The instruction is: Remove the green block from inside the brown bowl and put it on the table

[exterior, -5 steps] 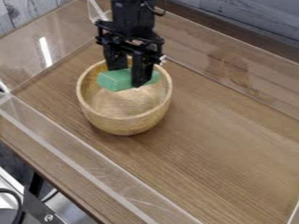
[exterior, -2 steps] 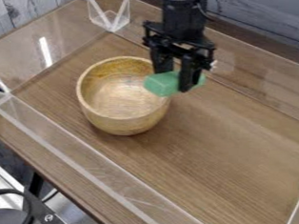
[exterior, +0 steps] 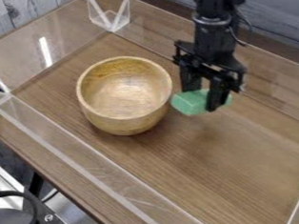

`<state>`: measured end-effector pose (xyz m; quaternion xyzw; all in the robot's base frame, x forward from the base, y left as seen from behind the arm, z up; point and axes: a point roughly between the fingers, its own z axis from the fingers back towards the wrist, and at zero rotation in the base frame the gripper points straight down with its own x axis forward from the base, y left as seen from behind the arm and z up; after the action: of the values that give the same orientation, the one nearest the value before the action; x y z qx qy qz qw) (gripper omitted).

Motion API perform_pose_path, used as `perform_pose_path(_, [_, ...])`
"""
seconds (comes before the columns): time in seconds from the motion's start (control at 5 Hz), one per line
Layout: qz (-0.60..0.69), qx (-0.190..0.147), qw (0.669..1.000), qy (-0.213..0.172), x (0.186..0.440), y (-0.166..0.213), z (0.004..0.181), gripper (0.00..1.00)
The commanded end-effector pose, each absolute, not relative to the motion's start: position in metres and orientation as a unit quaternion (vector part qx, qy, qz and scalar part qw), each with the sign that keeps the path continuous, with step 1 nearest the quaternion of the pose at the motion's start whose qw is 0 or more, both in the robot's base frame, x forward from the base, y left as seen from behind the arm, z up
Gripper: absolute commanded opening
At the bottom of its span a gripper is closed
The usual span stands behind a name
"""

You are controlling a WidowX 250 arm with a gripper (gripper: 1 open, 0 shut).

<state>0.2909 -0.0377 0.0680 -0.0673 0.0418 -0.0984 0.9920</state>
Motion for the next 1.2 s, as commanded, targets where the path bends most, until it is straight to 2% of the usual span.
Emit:
perform_pose_path(0.0, [-0.113,-0.068,0.991,0.015,0.309,-0.056,0.072,0.0])
perform_pose_path(0.4, [-0.136,-0.069,0.988,0.029,0.315,-0.077,0.048,0.0])
perform_pose_path(1.0, [-0.133,-0.068,0.988,0.028,0.318,-0.077,0.044,0.0])
